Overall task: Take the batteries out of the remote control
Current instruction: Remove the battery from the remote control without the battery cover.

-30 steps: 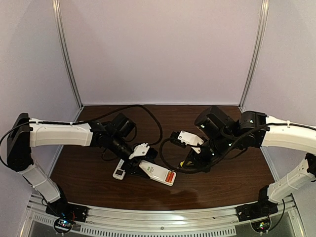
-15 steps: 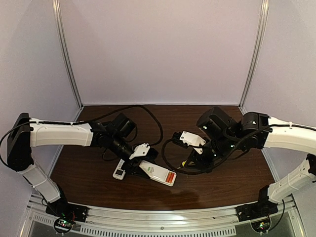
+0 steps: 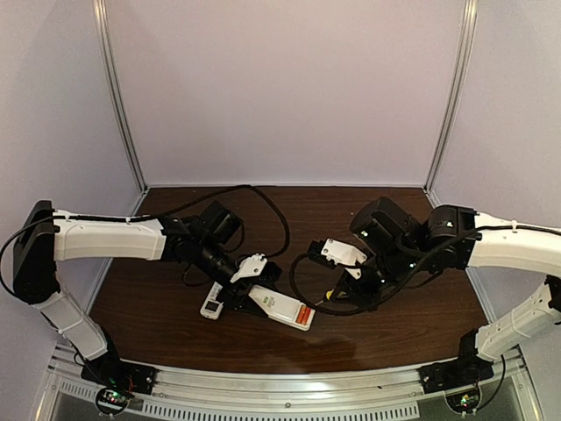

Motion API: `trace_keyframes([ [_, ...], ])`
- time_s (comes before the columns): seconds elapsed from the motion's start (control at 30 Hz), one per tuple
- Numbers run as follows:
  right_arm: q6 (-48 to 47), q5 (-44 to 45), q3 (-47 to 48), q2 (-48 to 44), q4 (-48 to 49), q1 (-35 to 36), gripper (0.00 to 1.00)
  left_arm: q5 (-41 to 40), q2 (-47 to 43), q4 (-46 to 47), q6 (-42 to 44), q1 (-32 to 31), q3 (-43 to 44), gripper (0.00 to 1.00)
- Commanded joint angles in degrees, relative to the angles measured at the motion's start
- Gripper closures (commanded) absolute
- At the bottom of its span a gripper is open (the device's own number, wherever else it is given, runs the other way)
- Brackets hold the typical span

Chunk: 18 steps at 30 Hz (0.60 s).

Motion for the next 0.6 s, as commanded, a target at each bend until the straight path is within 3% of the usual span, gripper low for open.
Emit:
trace_keyframes([
  [0.0, -0.3, 0.4, -1.1, -0.7, 1.0, 0.5, 1.00, 1.9, 1.0, 2.3, -0.8, -0.2, 1.3, 1.00],
  [0.57, 0.6, 3.1, -1.2, -3.5, 3.8, 0.4, 1.00, 1.8, 1.6, 2.5, -1.2, -0.3, 1.2, 1.00],
])
